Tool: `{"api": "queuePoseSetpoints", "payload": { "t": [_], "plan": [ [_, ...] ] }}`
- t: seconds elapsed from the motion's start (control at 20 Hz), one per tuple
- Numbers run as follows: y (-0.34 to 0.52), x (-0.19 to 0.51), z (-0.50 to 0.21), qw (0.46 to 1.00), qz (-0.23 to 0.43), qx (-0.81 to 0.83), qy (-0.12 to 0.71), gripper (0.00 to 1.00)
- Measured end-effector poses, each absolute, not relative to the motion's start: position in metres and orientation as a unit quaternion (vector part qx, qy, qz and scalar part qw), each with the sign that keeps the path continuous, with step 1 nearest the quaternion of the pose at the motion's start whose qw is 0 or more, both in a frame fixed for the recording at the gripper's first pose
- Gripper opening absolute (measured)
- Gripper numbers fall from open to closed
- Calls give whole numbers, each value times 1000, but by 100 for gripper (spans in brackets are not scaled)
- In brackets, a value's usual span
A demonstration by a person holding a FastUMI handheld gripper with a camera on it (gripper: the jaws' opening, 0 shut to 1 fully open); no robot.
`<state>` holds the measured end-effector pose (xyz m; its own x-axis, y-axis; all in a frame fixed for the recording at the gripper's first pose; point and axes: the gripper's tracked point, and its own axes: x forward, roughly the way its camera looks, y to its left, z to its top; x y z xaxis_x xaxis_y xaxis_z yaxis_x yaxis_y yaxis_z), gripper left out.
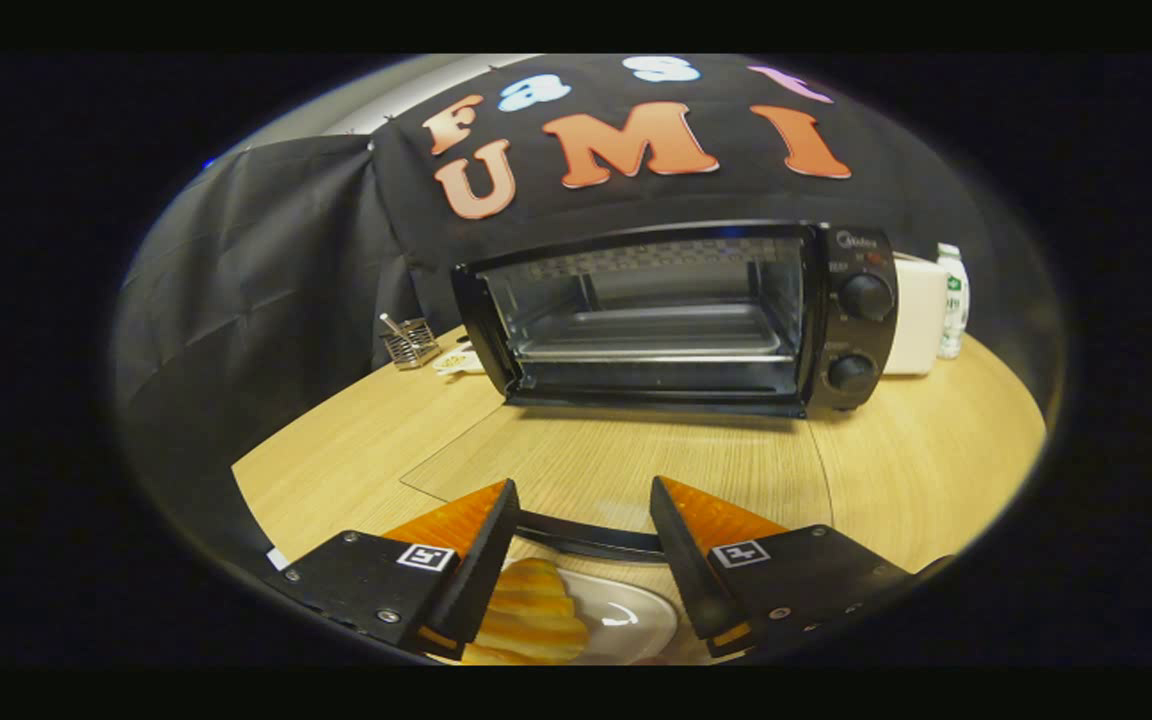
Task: Open the toaster oven, put the food inside, and close the toaster oven door.
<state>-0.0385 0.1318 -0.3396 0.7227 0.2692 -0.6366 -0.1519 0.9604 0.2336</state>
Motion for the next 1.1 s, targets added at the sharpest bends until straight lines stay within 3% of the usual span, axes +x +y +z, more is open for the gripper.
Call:
{"api": "queuePoseSetpoints", "payload": {
  "t": [0.35,0.45,0.75,1.1],
  "plan": [
    [121,-39,-331,927,95,108,345,72],
    [122,-45,-321,930,89,111,339,80],
    [120,-81,-306,936,84,105,326,93],
    [139,-138,-298,931,120,78,336,96]
  ]
}}
